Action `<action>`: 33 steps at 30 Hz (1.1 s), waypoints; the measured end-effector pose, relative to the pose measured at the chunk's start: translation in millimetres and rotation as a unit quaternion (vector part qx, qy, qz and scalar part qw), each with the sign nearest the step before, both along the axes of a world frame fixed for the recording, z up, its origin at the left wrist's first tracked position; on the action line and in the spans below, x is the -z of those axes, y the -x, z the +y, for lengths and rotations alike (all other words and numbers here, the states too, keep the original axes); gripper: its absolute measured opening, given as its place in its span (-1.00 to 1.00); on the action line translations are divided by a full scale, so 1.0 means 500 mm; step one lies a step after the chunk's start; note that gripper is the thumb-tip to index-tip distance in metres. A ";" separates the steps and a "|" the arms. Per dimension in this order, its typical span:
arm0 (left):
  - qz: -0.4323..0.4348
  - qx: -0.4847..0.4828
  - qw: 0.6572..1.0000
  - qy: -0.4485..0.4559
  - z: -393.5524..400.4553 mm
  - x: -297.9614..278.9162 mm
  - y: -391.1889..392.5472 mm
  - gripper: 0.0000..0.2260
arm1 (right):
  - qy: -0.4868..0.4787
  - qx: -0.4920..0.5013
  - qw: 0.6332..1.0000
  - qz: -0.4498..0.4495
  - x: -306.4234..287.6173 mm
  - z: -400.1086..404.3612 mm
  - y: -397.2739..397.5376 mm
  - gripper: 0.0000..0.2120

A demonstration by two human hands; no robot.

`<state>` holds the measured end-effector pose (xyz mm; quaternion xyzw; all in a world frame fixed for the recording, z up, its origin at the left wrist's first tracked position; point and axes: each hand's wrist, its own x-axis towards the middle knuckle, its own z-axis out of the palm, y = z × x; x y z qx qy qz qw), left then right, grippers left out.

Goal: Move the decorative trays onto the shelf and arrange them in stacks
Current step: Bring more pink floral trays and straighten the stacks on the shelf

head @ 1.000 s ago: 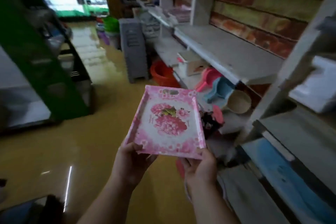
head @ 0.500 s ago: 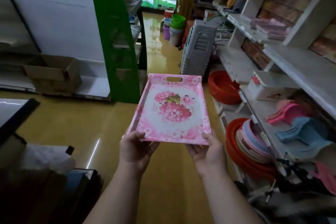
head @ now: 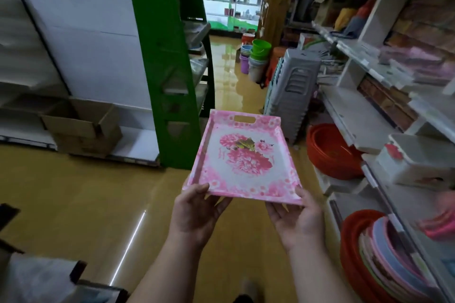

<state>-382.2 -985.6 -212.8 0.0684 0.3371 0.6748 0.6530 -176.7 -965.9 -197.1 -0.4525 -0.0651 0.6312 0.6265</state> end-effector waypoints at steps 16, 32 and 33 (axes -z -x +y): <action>-0.093 -0.081 0.991 -0.054 0.763 -0.089 0.089 -0.48 | -0.018 -0.102 0.994 0.021 -0.065 0.853 0.110 -0.61; -0.192 0.046 0.980 -0.039 1.580 -0.079 0.210 -0.55 | -0.029 0.057 0.998 -0.008 -0.080 1.524 0.245 -0.68; -0.189 0.070 0.978 -0.055 1.613 -0.086 0.195 -0.59 | -0.036 0.076 0.996 -0.008 -0.089 1.548 0.228 -0.70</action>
